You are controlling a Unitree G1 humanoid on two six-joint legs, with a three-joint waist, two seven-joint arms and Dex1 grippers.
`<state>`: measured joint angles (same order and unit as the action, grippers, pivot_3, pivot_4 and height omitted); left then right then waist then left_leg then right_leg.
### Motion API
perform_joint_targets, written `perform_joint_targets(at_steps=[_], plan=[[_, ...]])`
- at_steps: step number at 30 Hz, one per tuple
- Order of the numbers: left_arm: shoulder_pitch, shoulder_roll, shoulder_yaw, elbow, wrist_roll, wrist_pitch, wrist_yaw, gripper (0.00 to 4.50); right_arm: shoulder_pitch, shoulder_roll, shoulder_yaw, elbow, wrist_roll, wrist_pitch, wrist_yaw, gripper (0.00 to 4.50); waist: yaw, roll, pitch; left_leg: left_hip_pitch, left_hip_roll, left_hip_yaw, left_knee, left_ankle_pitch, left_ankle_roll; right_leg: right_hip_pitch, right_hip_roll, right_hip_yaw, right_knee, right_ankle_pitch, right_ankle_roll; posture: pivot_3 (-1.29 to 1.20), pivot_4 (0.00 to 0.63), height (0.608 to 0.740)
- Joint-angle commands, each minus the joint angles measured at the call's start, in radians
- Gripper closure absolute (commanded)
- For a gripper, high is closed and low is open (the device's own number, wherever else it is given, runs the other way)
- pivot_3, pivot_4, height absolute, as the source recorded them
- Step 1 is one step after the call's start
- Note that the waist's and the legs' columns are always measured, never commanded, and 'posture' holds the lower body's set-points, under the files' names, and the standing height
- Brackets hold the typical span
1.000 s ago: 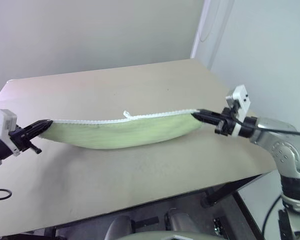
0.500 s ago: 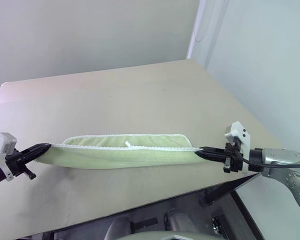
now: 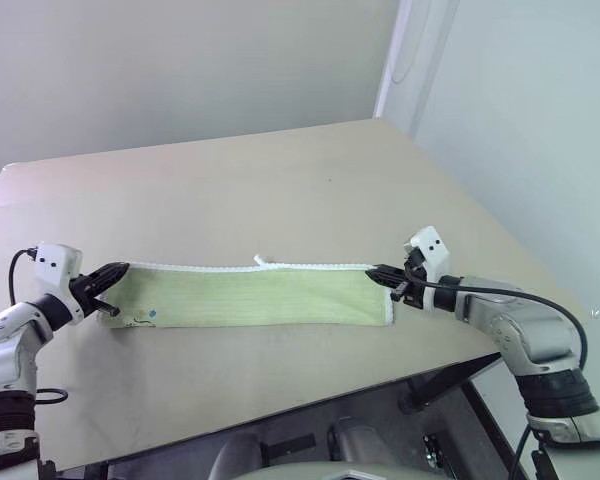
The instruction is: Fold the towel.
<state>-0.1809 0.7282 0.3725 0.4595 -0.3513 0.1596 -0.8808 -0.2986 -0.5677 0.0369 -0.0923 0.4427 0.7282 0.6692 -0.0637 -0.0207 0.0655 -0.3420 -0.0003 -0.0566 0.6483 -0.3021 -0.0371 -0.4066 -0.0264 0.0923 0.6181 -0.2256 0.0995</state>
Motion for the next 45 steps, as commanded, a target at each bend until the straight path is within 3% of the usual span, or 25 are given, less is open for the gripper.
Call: perform_joint_targets(at_steps=[1, 3, 4, 7, 10, 15, 21, 24, 27, 33, 38, 45], plan=[[-0.032, -0.006, -0.006, 0.007, 0.007, -0.036, 0.007, 4.5, -0.063, 0.042, 0.011, 0.063, -0.04, -0.016, -0.037, 4.48, -0.002, 0.0, 0.0, 0.0, 0.0, 0.0, 0.0, 0.0, 0.0, 0.0, 0.0, 0.0, 0.0, 0.0, 0.0, 0.0, 0.0, 0.74], [-0.042, -0.013, -0.005, 0.01, -0.001, -0.032, 0.005, 4.5, -0.079, 0.06, 0.012, 0.094, -0.054, -0.016, -0.042, 4.48, -0.001, 0.0, 0.0, 0.0, 0.0, 0.0, 0.0, 0.0, 0.0, 0.0, 0.0, 0.0, 0.001, 0.0, 0.0, 0.0, 0.0, 0.74], [-0.046, -0.016, -0.004, 0.011, -0.004, -0.028, 0.005, 4.01, -0.084, 0.066, 0.011, 0.104, -0.057, -0.016, -0.043, 4.04, -0.002, 0.0, 0.0, 0.0, 0.0, 0.0, 0.0, 0.0, 0.0, 0.0, 0.0, 0.0, 0.001, 0.0, 0.0, 0.0, 0.0, 0.74], [-0.057, -0.014, 0.001, 0.019, -0.012, -0.012, 0.002, 3.14, -0.102, 0.092, 0.002, 0.135, -0.067, -0.024, -0.055, 3.15, -0.002, 0.0, 0.0, 0.001, 0.0, -0.001, 0.001, 0.0, 0.0, 0.0, 0.0, 0.0, 0.001, 0.0, 0.0, 0.0, 0.0, 0.74], [-0.064, -0.009, 0.013, 0.023, -0.016, -0.018, 0.009, 2.0, -0.117, 0.111, -0.016, 0.14, -0.067, -0.024, -0.068, 2.0, -0.004, 0.0, 0.0, 0.001, 0.0, -0.001, 0.001, 0.0, 0.0, 0.001, 0.0, 0.0, 0.001, 0.0, 0.0, 0.0, 0.0, 0.74], [-0.095, 0.011, 0.05, -0.012, -0.039, -0.006, 0.051, 0.18, -0.155, 0.131, -0.196, 0.09, 0.065, 0.112, -0.141, 0.2, -0.003, 0.0, 0.0, 0.001, 0.0, -0.001, 0.001, 0.0, 0.0, 0.001, 0.0, 0.0, 0.002, 0.0, 0.0, 0.0, 0.0, 0.74], [-0.071, 0.027, 0.039, -0.196, -0.129, 0.117, -0.026, 0.18, -0.162, 0.139, -0.42, -0.01, 0.317, 0.466, -0.22, 0.2, -0.003, 0.0, 0.0, 0.0, 0.0, -0.002, 0.0, 0.0, 0.0, 0.001, 0.0, 0.0, 0.002, 0.0, 0.0, 0.0, 0.0, 0.74], [0.01, 0.054, -0.025, -0.392, -0.183, 0.197, -0.146, 0.18, -0.137, 0.175, -0.565, -0.036, 0.478, 0.772, -0.255, 0.2, -0.005, 0.0, 0.0, 0.0, 0.0, -0.001, 0.0, 0.0, 0.0, 0.001, 0.0, 0.0, 0.002, 0.0, 0.0, 0.0, 0.0, 0.74], [0.051, 0.053, -0.083, -0.471, -0.18, 0.205, -0.193, 0.18, -0.102, 0.217, -0.666, -0.031, 0.633, 0.886, -0.326, 0.2, -0.006, 0.002, 0.0, 0.001, 0.0, -0.001, 0.0, 0.0, 0.0, 0.001, 0.0, 0.001, 0.002, -0.002, -0.003, 0.0, 0.0, 0.74], [0.059, 0.015, -0.189, -0.484, -0.132, 0.164, -0.214, 0.18, 0.048, 0.207, -0.671, 0.047, 1.05, 0.883, -0.567, 0.2, -0.008, 0.003, 0.0, 0.003, 0.0, -0.001, 0.001, 0.0, 0.001, 0.002, 0.001, 0.001, 0.002, -0.004, 0.0, 0.0, 0.0, 0.74], [0.017, -0.015, -0.243, -0.461, -0.107, 0.151, -0.216, 0.18, 0.279, 0.123, -0.467, -0.013, 1.471, 0.645, -0.834, 0.2, -0.006, 0.003, 0.0, 0.001, 0.0, -0.001, 0.0, 0.0, 0.001, 0.002, 0.001, 0.002, -0.001, -0.005, 0.0, 0.0, 0.0, 0.74], [-0.023, -0.04, -0.286, -0.442, -0.086, 0.14, -0.222, 0.18, 0.353, 0.128, -0.324, -0.05, 1.53, 0.437, -0.952, 0.2, -0.01, 0.003, 0.0, 0.002, 0.0, 0.003, 0.0, 0.0, 0.002, 0.004, 0.002, 0.006, -0.002, -0.004, 0.001, 0.0, 0.0, 0.74]])
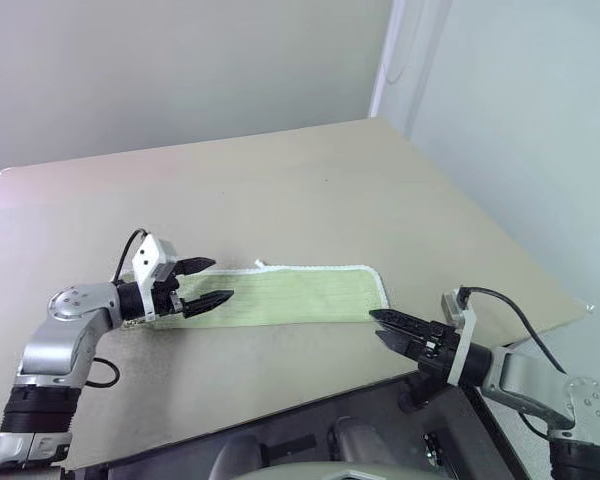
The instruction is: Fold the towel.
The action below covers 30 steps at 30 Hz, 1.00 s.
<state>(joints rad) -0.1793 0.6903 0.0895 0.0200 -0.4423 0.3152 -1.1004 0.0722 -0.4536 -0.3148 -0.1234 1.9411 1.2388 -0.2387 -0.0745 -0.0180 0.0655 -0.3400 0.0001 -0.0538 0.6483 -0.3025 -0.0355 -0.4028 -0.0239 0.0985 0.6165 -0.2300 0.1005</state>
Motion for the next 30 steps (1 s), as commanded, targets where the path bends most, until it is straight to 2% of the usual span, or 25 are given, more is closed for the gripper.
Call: perform_joint_targets(at_steps=[1, 10, 18, 27, 30], plan=[[-0.025, -0.004, -0.005, -0.005, 0.004, -0.013, -0.004, 0.18, -0.029, 0.026, 0.041, -0.006, 0.031, -0.098, -0.067, 0.2, 0.002, 0.0, 0.0, 0.0, 0.0, 0.0, 0.0, 0.0, 0.0, 0.0, 0.0, 0.0, 0.0, 0.0, 0.0, 0.0, 0.0, 0.74], [-0.011, 0.003, 0.004, -0.015, 0.008, -0.02, -0.007, 0.18, -0.08, 0.074, 0.111, 0.059, 0.031, -0.266, -0.244, 0.2, 0.003, 0.0, 0.0, -0.002, 0.003, -0.002, 0.0, -0.001, 0.001, -0.002, 0.007, 0.004, -0.002, 0.0, 0.0, 0.0, 0.0, 0.74], [0.002, 0.003, 0.011, -0.01, 0.017, -0.029, 0.0, 0.18, -0.109, 0.063, 0.094, 0.09, 0.008, -0.338, -0.27, 0.2, 0.004, 0.0, 0.0, 0.0, 0.008, -0.002, 0.002, -0.001, 0.001, 0.0, 0.012, 0.008, -0.002, 0.0, -0.001, 0.0, 0.0, 0.74], [-0.033, -0.011, -0.009, 0.025, 0.03, -0.044, 0.005, 0.18, -0.197, 0.136, 0.118, 0.125, -0.075, -0.399, -0.268, 0.2, 0.001, 0.0, 0.0, -0.001, 0.011, 0.001, 0.002, -0.001, 0.001, -0.001, 0.012, 0.009, -0.003, 0.0, -0.001, 0.0, 0.0, 0.74], [-0.042, -0.013, -0.011, 0.034, 0.034, -0.048, 0.003, 0.15, -0.197, 0.151, 0.116, 0.114, -0.094, -0.406, -0.262, 1.14, 0.002, 0.0, 0.0, -0.001, 0.01, 0.0, 0.001, -0.001, 0.001, -0.002, 0.013, 0.009, -0.003, 0.001, -0.002, 0.0, 0.0, 0.74]])
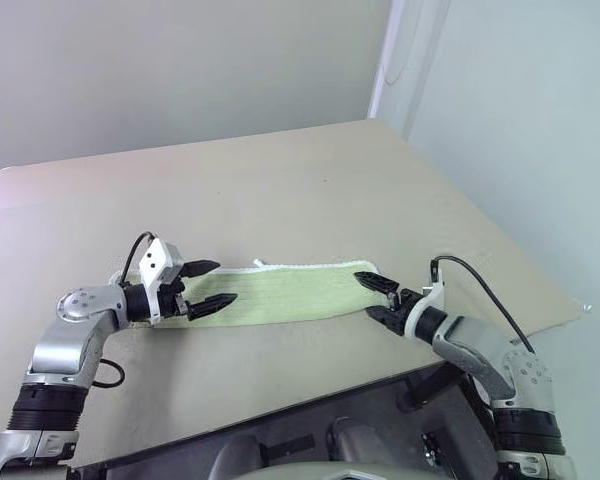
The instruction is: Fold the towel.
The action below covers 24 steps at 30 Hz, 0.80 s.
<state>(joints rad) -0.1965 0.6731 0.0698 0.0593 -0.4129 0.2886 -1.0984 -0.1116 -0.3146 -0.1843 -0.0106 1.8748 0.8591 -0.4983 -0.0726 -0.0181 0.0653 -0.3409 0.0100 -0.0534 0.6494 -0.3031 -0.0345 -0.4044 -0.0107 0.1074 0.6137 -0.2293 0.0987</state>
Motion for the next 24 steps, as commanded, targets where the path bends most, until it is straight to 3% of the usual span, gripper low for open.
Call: perform_joint_targets(at_steps=[1, 9, 13, 18, 24], plan=[[-0.029, 0.003, 0.009, 0.001, 0.006, -0.024, 0.001, 0.15, -0.01, 0.016, -0.017, -0.004, -0.037, -0.031, -0.003, 1.48, 0.0, 0.0, 0.0, -0.001, 0.0, 0.0, 0.0, 0.0, 0.0, -0.001, 0.0, 0.0, 0.0, 0.0, 0.0, 0.0, 0.0, 0.74], [-0.037, 0.008, 0.022, 0.025, 0.013, -0.046, 0.008, 0.15, 0.034, -0.023, -0.109, -0.044, -0.049, -0.069, 0.012, 4.47, 0.004, 0.001, -0.001, -0.013, -0.002, -0.001, 0.0, 0.0, 0.001, -0.01, 0.0, 0.0, 0.0, 0.001, 0.0, 0.0, 0.0, 0.74], [-0.043, 0.011, 0.019, 0.036, 0.017, -0.058, 0.013, 0.15, 0.047, -0.086, -0.17, -0.044, -0.042, -0.068, 0.025, 4.47, 0.011, 0.002, -0.001, -0.014, -0.005, -0.003, 0.003, 0.0, 0.001, -0.009, -0.001, 0.001, 0.0, 0.001, 0.0, 0.0, 0.0, 0.74], [-0.053, 0.009, 0.016, 0.069, 0.023, -0.078, 0.009, 0.15, 0.007, -0.315, -0.291, 0.052, -0.064, -0.011, 0.113, 4.47, 0.008, 0.005, 0.0, -0.014, -0.005, -0.003, 0.003, 0.0, 0.001, -0.009, -0.001, 0.001, 0.0, 0.0, 0.0, 0.0, 0.0, 0.74], [-0.069, 0.005, 0.014, 0.112, 0.032, -0.106, 0.004, 0.15, -0.096, -0.445, -0.187, -0.086, -0.349, 0.017, 0.359, 4.47, -0.001, 0.007, -0.001, -0.012, -0.003, -0.002, 0.0, 0.0, 0.001, -0.005, 0.004, 0.002, 0.001, 0.0, -0.001, 0.0, 0.0, 0.74]])
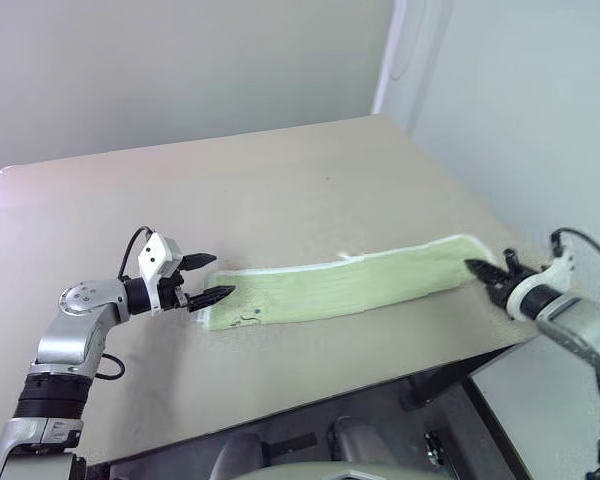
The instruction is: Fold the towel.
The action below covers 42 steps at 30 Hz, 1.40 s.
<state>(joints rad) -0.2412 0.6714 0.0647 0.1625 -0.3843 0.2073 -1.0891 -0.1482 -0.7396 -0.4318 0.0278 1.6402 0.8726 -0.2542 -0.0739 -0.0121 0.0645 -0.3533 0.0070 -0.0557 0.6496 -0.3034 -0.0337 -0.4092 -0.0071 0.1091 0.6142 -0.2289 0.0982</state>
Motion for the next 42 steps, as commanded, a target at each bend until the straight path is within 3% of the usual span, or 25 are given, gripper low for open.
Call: perform_joint_targets(at_steps=[1, 12, 22, 28, 32, 37, 42], plan=[[-0.027, 0.007, 0.02, 0.011, 0.004, -0.025, -0.006, 0.15, -0.076, -0.023, 0.086, -0.164, -0.144, 0.015, 0.152, 4.47, 0.001, 0.002, -0.001, 0.0, 0.0, 0.0, 0.0, 0.0, 0.0, 0.0, 0.001, 0.0, 0.001, 0.0, 0.0, 0.0, 0.0, 0.74], [-0.005, 0.015, 0.029, -0.007, 0.005, -0.028, 0.006, 0.15, -0.107, -0.023, 0.451, -0.477, -0.517, 0.079, 0.464, 4.47, 0.016, 0.002, -0.001, -0.002, -0.001, -0.002, 0.003, 0.0, 0.0, -0.006, -0.001, -0.001, 0.001, 0.001, -0.001, 0.0, 0.0, 0.74], [-0.008, 0.012, 0.023, -0.008, 0.01, -0.032, 0.016, 0.15, -0.163, 0.086, 0.65, -0.394, -0.835, 0.074, 0.544, 4.47, 0.022, 0.001, -0.002, -0.001, -0.001, -0.002, 0.005, 0.0, 0.0, -0.005, -0.002, -0.001, 0.003, 0.001, -0.001, 0.0, 0.0, 0.74], [-0.006, 0.014, 0.029, -0.006, 0.007, -0.037, 0.014, 0.15, -0.167, 0.153, 0.683, -0.378, -0.918, 0.095, 0.586, 4.47, 0.028, 0.001, -0.002, -0.001, -0.001, -0.002, 0.004, 0.0, 0.0, -0.006, -0.002, -0.002, 0.003, 0.001, -0.001, 0.0, 0.0, 0.74], [-0.004, 0.018, 0.037, -0.014, -0.001, -0.027, 0.017, 0.15, -0.165, 0.178, 0.655, -0.397, -0.912, 0.112, 0.622, 3.51, 0.028, 0.001, -0.002, -0.001, -0.002, -0.002, 0.005, 0.0, 0.0, -0.005, -0.002, -0.002, 0.003, 0.001, -0.001, 0.0, 0.0, 0.74], [0.002, 0.023, 0.047, -0.028, -0.009, -0.009, 0.027, 0.15, -0.174, 0.195, 0.514, -0.444, -0.804, 0.121, 0.685, 1.72, 0.029, 0.001, -0.002, -0.002, -0.002, -0.002, 0.007, 0.0, 0.0, -0.005, -0.002, -0.002, 0.004, 0.001, -0.001, 0.0, 0.0, 0.74], [0.006, 0.017, 0.06, -0.047, -0.017, 0.015, 0.043, 0.15, -0.204, 0.248, 0.375, -0.425, -0.712, 0.083, 0.708, 1.72, 0.027, 0.0, -0.002, -0.001, -0.002, -0.002, 0.008, 0.0, 0.0, -0.004, -0.002, -0.002, 0.005, 0.001, 0.0, 0.0, 0.0, 0.74]])
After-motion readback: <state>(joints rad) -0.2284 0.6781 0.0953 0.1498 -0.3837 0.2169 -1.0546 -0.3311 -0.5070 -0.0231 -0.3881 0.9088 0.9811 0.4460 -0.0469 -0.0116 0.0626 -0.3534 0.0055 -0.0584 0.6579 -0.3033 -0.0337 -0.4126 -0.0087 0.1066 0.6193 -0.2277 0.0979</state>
